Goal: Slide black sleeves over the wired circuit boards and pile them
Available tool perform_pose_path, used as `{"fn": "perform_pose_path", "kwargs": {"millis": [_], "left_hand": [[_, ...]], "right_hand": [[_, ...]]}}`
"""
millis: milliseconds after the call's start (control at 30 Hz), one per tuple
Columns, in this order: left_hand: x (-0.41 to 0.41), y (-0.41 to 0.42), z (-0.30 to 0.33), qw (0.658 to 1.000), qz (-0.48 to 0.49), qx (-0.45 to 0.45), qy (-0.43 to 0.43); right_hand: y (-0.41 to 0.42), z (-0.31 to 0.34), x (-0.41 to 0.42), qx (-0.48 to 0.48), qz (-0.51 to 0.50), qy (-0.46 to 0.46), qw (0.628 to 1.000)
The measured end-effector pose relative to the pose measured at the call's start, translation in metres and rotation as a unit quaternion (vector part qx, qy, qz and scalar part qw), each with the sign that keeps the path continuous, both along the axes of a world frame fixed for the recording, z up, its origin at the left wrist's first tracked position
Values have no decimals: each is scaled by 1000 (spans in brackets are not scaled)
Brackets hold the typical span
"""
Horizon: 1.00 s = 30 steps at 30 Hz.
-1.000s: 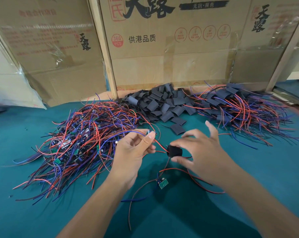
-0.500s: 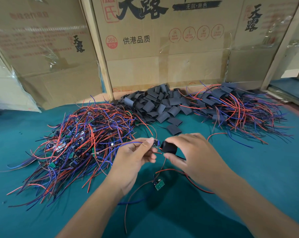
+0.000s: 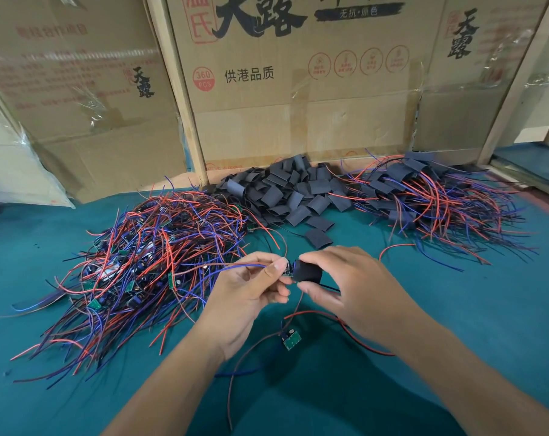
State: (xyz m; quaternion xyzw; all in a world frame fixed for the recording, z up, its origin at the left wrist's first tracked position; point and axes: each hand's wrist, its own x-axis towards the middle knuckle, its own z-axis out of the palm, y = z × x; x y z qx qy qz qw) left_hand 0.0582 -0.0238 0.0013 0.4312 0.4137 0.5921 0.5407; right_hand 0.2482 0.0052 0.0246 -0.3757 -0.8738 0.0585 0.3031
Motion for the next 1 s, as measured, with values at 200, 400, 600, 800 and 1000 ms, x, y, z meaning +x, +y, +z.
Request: {"fn": "perform_pose_path", "kwargs": {"millis": [200, 400, 600, 800, 1000], "left_hand": [[1, 0, -1, 1000, 7, -1, 26], [0, 2, -2, 999, 11, -21, 36], [-3, 3, -3, 997, -6, -39, 67], [-2, 3, -3, 994, 2, -35, 104], [-5, 2, 0, 996, -21, -52, 68]], "right_hand": [[1, 1, 1, 5, 11, -11, 1000], [3, -3, 0, 19, 22, -18, 999], [6, -6, 1, 25, 26, -22, 999], [8, -9, 1, 26, 37, -19, 999], [7, -11, 0, 8, 53, -4, 999]]}}
